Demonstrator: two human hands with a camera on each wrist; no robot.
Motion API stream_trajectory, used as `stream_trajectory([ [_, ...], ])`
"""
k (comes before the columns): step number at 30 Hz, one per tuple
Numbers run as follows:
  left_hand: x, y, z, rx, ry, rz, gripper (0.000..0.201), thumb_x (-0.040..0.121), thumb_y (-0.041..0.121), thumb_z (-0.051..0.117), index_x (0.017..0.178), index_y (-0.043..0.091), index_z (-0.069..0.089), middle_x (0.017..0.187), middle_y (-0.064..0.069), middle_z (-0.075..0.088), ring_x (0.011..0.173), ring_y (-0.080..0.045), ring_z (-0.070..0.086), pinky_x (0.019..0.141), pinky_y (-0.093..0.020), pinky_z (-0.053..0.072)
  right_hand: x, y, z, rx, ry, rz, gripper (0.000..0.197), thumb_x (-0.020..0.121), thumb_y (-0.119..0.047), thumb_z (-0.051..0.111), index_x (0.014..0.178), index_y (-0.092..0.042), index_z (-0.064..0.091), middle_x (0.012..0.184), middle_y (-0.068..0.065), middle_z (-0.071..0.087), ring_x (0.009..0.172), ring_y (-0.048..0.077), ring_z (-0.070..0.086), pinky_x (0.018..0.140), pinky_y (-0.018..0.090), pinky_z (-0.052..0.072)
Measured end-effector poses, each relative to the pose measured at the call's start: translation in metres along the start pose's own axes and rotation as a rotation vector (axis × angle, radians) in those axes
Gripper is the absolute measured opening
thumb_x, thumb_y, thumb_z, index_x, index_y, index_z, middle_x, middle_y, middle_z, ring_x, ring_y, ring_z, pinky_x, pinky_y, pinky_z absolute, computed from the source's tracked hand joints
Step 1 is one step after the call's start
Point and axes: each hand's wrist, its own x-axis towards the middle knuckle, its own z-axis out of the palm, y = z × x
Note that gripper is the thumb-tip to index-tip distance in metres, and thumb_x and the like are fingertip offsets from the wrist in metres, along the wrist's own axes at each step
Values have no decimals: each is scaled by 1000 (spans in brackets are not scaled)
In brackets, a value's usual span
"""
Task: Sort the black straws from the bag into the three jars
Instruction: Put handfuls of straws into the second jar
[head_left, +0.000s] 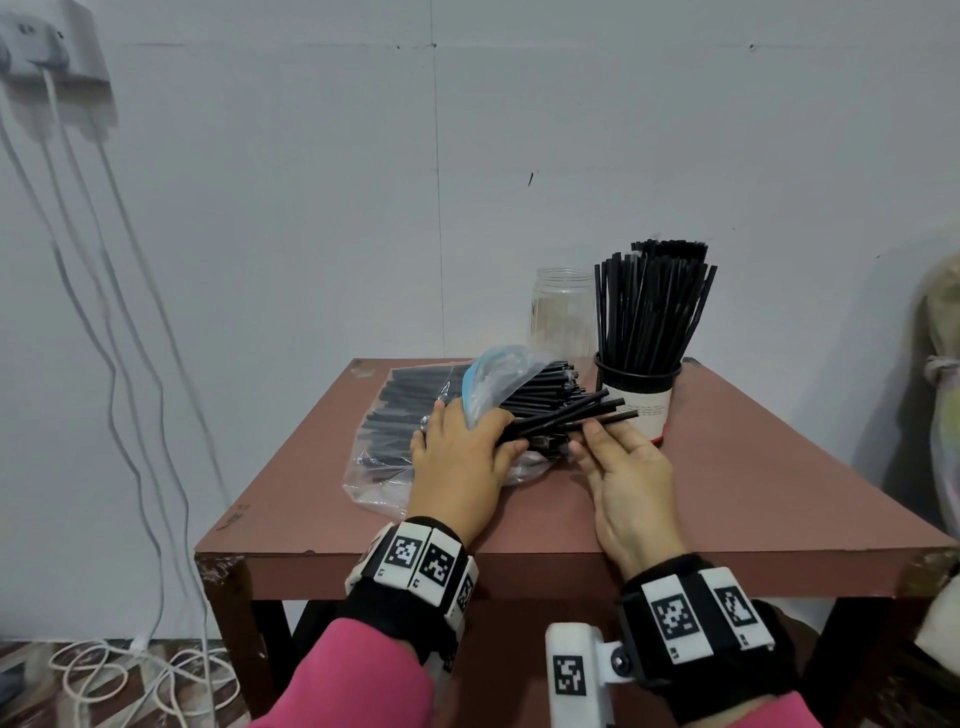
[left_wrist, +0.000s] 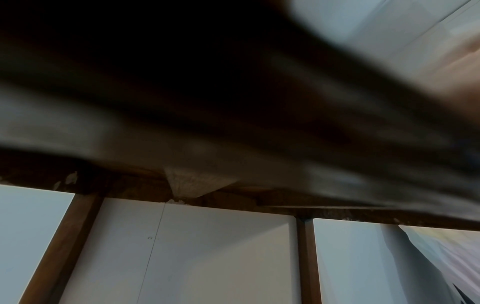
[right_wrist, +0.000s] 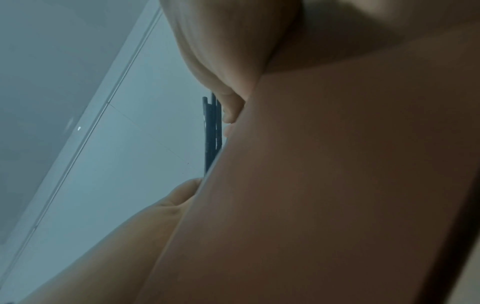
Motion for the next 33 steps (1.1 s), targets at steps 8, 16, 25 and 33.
stream_trajectory([
  [8,0,-1,0,-4,-23,25,30,92,49,51,119,37,55,132,-7,41,136,-34,26,108,-58,26,-2,1,6,-141,-176,102,7,86,-2,64,92,-1,66,73,3,70,65,8,64,62,15,54],
  [16,0,-1,2,8,-31,19,32,91,52,51,119,37,52,132,-4,41,139,-31,22,110,-56,23,-3,5,8,-102,-25,-80,7,93,-9,59,91,-5,65,65,-4,67,56,3,57,57,14,51],
  [25,0,-2,3,64,-35,39,29,93,51,48,118,37,51,133,-6,39,137,-34,24,108,-59,26,-3,6,15,-222,-134,13,21,95,-20,57,94,0,66,66,3,62,48,4,55,46,17,44],
  [33,-1,-1,1,18,-37,19,29,91,49,52,118,36,52,131,-4,40,138,-32,24,109,-56,25,1,-9,14,-283,32,-155,20,99,-16,52,80,-15,59,64,-5,61,45,2,50,45,18,41],
])
